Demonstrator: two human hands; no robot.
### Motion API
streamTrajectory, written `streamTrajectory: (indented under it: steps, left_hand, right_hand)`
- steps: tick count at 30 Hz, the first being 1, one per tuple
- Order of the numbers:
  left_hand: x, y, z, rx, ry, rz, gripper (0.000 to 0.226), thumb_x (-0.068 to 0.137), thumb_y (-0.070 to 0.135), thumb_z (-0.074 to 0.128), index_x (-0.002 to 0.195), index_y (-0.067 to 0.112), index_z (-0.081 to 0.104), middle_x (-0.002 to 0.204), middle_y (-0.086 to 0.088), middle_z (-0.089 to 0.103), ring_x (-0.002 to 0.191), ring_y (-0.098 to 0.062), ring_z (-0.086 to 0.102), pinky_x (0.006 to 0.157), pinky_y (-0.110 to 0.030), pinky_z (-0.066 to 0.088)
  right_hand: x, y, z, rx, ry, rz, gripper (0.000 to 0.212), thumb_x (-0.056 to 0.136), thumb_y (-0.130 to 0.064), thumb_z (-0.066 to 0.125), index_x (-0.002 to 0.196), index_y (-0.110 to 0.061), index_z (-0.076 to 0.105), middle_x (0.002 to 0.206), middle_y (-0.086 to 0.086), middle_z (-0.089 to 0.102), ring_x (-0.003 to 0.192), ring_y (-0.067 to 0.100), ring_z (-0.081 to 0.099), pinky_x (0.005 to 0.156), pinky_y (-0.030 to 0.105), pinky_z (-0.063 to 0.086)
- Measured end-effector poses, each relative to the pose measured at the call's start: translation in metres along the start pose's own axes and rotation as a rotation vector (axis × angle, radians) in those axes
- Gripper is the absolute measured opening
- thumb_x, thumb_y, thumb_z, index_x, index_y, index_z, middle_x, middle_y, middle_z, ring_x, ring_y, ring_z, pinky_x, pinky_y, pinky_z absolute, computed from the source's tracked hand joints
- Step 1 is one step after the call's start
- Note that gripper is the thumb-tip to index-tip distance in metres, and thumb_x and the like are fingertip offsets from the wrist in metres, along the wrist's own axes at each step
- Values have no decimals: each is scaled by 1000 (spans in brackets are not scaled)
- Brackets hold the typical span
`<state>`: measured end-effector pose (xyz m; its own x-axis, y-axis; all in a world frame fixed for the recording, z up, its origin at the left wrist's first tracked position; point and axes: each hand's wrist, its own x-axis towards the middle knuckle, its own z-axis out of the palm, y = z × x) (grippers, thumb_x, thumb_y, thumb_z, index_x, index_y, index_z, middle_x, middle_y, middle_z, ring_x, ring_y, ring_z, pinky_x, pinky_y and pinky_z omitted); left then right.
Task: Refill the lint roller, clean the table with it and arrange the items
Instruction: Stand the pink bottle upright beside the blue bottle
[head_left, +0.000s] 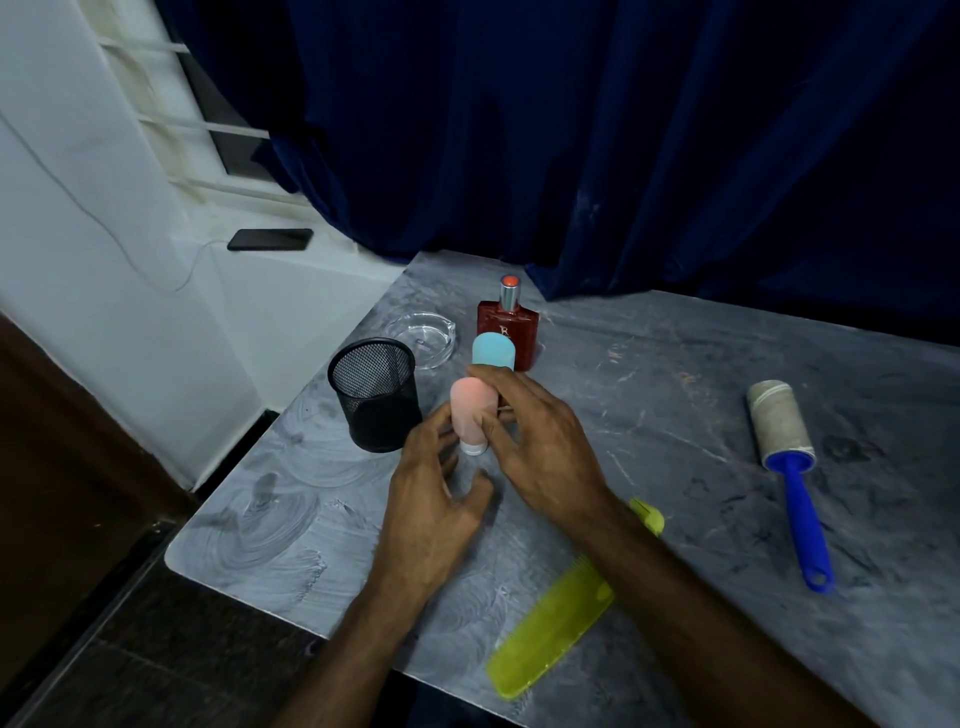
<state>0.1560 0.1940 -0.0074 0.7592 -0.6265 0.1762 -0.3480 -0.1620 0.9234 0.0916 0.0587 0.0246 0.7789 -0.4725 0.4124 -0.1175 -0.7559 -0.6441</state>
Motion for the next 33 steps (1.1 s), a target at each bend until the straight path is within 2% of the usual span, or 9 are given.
streamTrajectory:
  steps: [14,19,23,27,30,33]
  left_hand:
    - [-2,-2,0,-13,19,17,82,84,18,78,157,29,44,149,10,55,134,-3,59,115,-35,52]
    - [-4,-6,-1,-37,16,19,85,81,25,74,160,26,41,154,11,53,137,1,56,115,-31,51]
    - [-11,-9,-8,-51,23,-8,86,81,41,73,159,25,41,154,9,56,138,5,54,113,-22,48]
    - [-25,-8,-22,-13,60,11,74,86,31,71,156,26,47,150,9,59,136,0,58,111,-21,48]
    - [-44,1,-35,11,40,82,59,87,27,71,146,29,59,143,13,65,132,-2,62,108,-17,50]
    - [-72,14,-48,138,-61,188,32,89,41,72,121,37,73,124,20,73,117,0,69,93,-6,50]
  right_hand:
    - [-4,0,2,47,-10,16,53,100,-16,64,151,-19,49,147,4,59,128,19,60,104,44,54]
    - [-8,-2,-4,54,-36,85,63,100,-26,65,157,-25,38,147,0,58,126,14,61,102,42,56]
    - [-18,1,-24,56,-5,84,63,96,-20,68,153,-23,42,133,-3,65,118,9,63,101,37,55]
    - [-33,10,-49,33,63,177,59,92,-15,69,147,-23,50,123,-4,68,108,5,64,96,19,53]
    - [-47,18,-72,8,133,269,46,89,-15,68,134,-22,61,113,-4,72,100,7,69,92,24,57]
    - [-62,28,-100,-78,148,346,33,85,-14,68,117,-22,71,97,-7,75,88,6,71,87,29,59]
